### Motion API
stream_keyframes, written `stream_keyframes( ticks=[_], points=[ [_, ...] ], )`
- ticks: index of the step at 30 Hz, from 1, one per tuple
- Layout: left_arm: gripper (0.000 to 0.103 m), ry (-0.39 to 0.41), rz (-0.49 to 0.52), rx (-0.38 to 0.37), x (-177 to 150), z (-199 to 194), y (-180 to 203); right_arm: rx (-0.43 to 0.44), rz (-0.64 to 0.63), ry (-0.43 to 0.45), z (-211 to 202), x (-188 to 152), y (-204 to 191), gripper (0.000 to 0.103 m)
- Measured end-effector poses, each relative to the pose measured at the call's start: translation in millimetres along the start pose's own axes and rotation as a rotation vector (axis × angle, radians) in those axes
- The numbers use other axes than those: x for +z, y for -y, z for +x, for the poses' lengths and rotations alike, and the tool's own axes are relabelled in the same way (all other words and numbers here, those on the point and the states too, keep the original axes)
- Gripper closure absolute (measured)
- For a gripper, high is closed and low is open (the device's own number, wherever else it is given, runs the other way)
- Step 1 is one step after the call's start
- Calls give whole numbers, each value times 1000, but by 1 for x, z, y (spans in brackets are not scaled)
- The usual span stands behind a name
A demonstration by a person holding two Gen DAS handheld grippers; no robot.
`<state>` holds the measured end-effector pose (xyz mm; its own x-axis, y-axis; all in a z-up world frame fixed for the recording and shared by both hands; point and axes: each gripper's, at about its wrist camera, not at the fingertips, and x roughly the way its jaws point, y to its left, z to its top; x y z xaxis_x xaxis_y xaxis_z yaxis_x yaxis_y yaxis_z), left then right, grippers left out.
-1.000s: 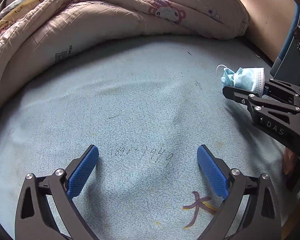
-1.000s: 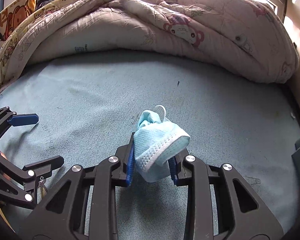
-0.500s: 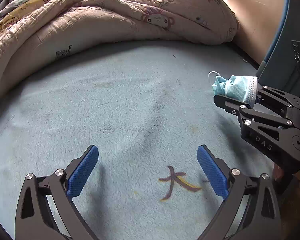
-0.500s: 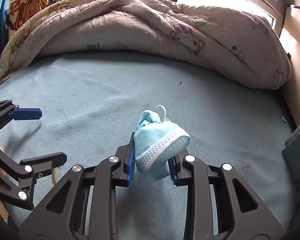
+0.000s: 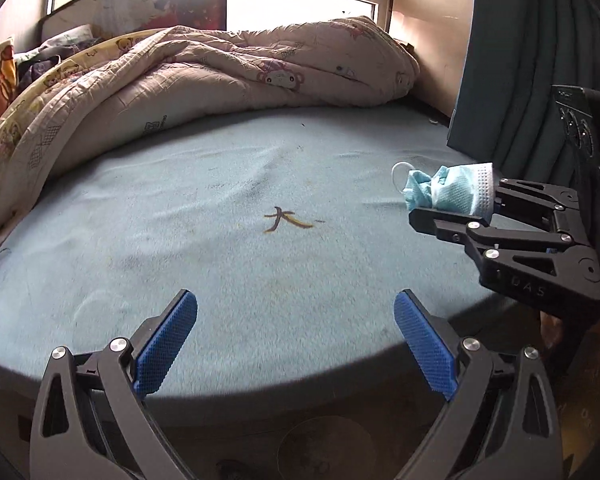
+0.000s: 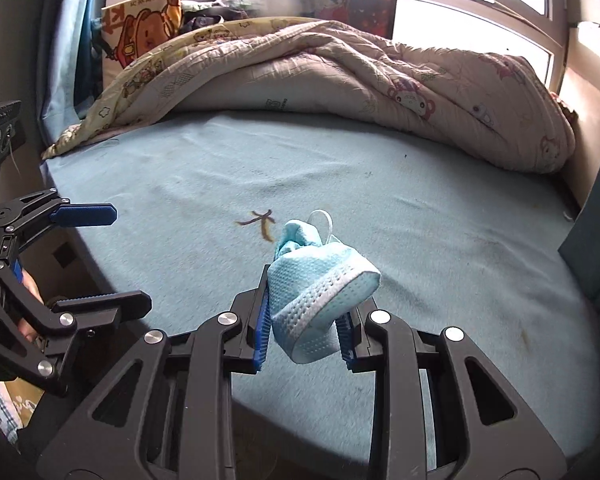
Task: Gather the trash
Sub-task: 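Carry the mask down over the bin with the right gripper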
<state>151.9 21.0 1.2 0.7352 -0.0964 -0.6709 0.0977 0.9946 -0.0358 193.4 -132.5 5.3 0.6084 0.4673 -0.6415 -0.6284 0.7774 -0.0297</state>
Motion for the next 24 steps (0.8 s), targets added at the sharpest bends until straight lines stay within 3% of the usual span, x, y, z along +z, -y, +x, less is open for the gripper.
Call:
stream_keyframes(
  ticks=[5,11,19,24],
  points=[
    [6,-3,-35,-20,-53,-28,2,56,-14,14,-46,-48,-26,77],
    [6,-56,-73,-46,-117,-36,11,117,-35,-30,-72,-122,-63,77],
    [6,-261,-49,-31,-218,21,19,181,2,-221,-38,-237,-96,77],
    [6,-370,-10,-49,-260,54,25,226,-1,-338,-4,-292,-112,77]
  ],
)
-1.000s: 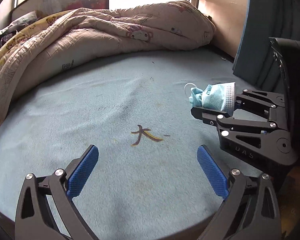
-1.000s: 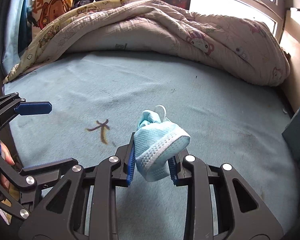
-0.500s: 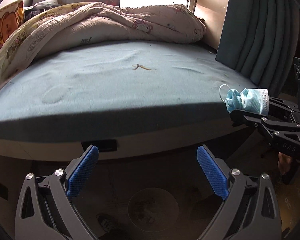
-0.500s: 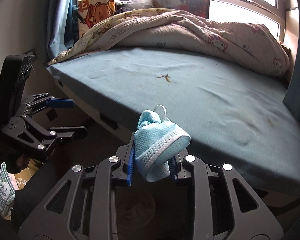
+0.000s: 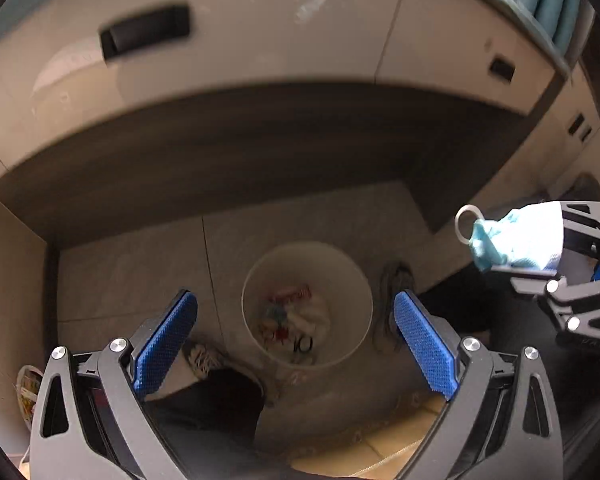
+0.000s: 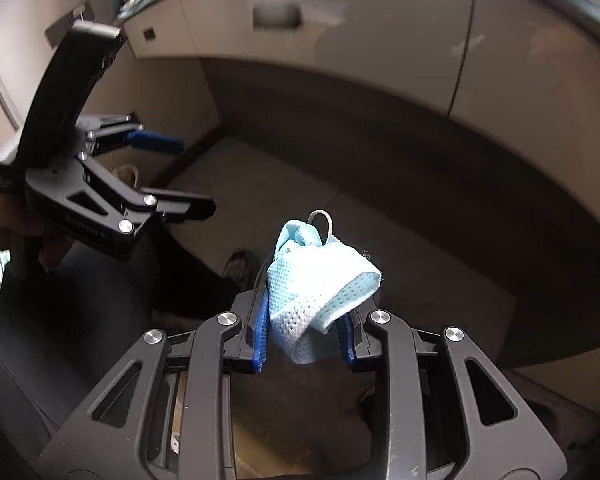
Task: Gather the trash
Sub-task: 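Carry the mask down over the bin with the right gripper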
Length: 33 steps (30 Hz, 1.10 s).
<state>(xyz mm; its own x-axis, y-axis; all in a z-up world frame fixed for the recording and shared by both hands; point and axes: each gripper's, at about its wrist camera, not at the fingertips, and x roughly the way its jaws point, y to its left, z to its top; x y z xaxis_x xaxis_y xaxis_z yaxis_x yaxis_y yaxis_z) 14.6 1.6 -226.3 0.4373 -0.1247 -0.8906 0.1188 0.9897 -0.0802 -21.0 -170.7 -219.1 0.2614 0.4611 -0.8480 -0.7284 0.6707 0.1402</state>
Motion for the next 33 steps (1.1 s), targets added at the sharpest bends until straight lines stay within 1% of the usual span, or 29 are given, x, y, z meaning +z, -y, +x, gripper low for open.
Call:
stream_keyframes(
  ticks=[4,7,9,12,15,19,26,28,31,33],
  points=[
    [6,-61,-13,18,-7,28,-8,10,0,-55,27,-12,0,77],
    [6,-90,-23,6,-11,44,-13,24,5,-100,46,-15,1,77],
    [6,-113,-19,4,-17,54,-9,36,3,-124,58,-14,1,77],
    [6,-142,-23,-15,-16,69,-13,39,-24,-165,81,-13,0,77],
    [6,-134,20,-4,-17,83,-9,38,-55,-216,105,-15,0,77],
    [6,-166,77,-2,-19,106,0,41,-70,-261,128,-16,2,77],
    [6,-229,61,-51,-21,137,-14,47,-58,-349,161,-28,14,77],
    [6,-240,82,-60,-21,145,-14,42,-73,-369,172,-29,14,77],
    [6,-254,128,-53,-23,160,-11,30,-98,-398,190,-31,15,77],
    [6,-267,136,-59,-25,171,-14,28,-95,-416,200,-33,18,77]
  ],
)
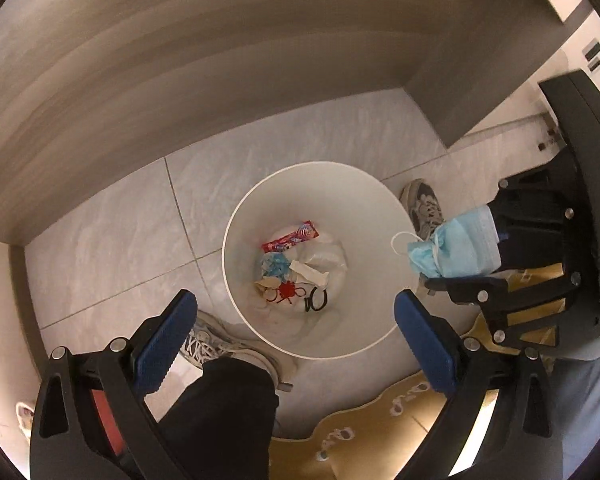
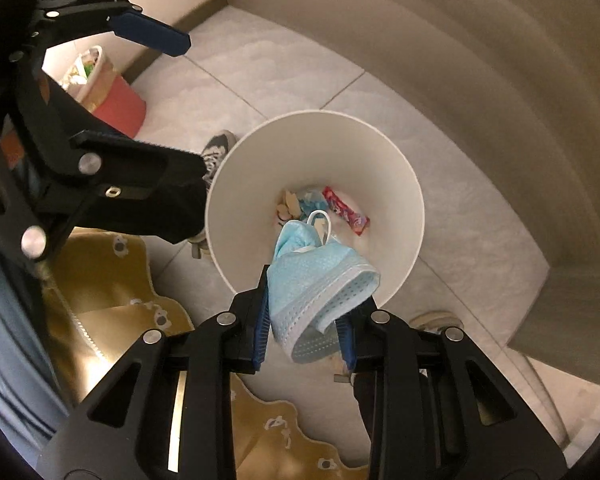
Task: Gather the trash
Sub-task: 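Carry the mask down over the bin with the right gripper, then open the right gripper to drop the mask into the bin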
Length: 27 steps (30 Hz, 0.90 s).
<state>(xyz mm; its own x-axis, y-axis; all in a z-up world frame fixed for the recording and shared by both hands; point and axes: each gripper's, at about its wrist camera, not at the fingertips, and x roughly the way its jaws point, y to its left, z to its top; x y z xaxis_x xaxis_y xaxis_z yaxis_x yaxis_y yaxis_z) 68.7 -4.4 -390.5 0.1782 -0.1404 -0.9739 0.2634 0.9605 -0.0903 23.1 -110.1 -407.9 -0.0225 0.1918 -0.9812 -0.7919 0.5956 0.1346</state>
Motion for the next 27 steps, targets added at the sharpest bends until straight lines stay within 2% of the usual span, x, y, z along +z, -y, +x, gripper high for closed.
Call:
stream_keyframes(
  ticks=[4,10,17,25,26,27],
  points=[
    [6,-29,-3,7,0,23,-5,9,15,-43,20,9,9,77],
    [6,-67,55,19,-3,44,0,8,15,-88,38,13,15,76],
    [6,-77,65,15,-3,48,0,2,3,-119,51,12,12,76],
    [6,-81,64,21,-3,51,2,-3,8,-113,56,15,9,76],
    [6,-81,64,22,-3,51,2,-6,9,-114,56,14,8,75],
    [6,-81,64,21,-3,52,1,-7,10,-119,57,14,7,66]
  ],
)
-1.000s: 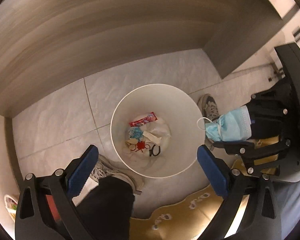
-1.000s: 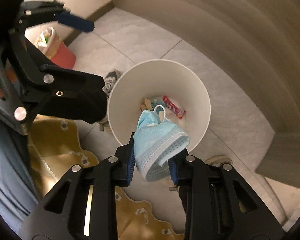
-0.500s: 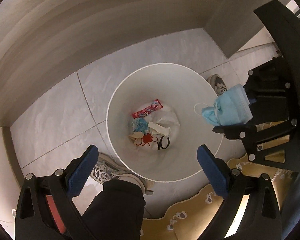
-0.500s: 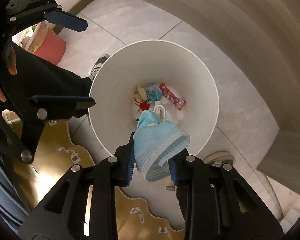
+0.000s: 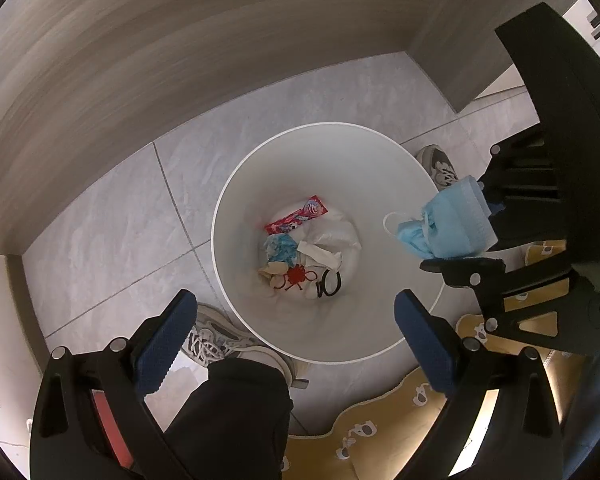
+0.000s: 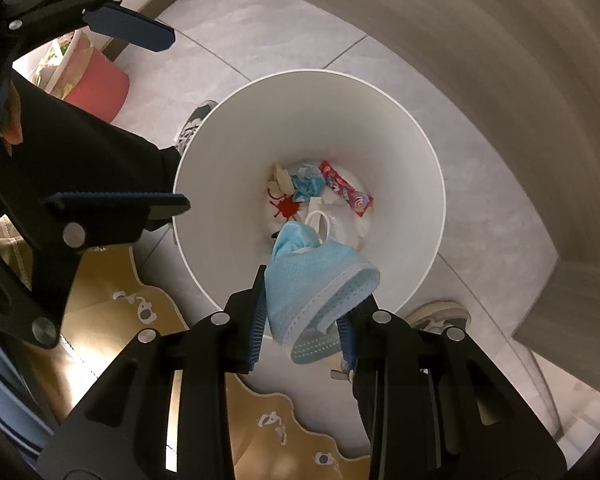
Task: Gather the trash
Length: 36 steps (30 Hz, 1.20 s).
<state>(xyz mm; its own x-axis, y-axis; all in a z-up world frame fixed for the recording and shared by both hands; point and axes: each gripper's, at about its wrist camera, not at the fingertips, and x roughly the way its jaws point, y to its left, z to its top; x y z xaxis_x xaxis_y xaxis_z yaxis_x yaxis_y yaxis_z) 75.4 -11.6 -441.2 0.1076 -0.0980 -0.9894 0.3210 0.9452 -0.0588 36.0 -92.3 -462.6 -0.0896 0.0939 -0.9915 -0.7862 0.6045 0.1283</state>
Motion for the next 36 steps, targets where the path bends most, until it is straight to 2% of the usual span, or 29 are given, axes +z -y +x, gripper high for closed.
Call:
stream_keyframes(
  ticks=[1,2,3,12,17,20,22,24,31,36],
  points=[
    [6,0,-1,1,0,0,0,0,5,-5,1,0,0,54],
    [6,1,1,1,0,-1,-1,0,17,-5,0,-1,1,26],
    [6,2,1,0,1,-1,-1,-3,30,5,-2,0,2,11],
    [6,10,9,8,-3,-3,-4,-20,41,26,-10,0,5,10],
    [6,43,-7,27,-4,-21,-4,-63,49,51,-33,-4,5,10],
    [6,114,-43,15,-6,-54,-5,-106,51,124,-71,-11,1,10],
    [6,182,-56,26,-10,-84,-1,-131,53,208,-106,-21,-4,5],
    [6,255,-63,44,-16,-113,7,-151,65,300,-144,-36,-6,5],
    [6,467,-68,116,-44,-207,51,-164,197,517,-248,-95,5,5],
    [6,621,-57,141,-67,-271,78,-195,241,648,-310,-127,-10,5]
  ],
)
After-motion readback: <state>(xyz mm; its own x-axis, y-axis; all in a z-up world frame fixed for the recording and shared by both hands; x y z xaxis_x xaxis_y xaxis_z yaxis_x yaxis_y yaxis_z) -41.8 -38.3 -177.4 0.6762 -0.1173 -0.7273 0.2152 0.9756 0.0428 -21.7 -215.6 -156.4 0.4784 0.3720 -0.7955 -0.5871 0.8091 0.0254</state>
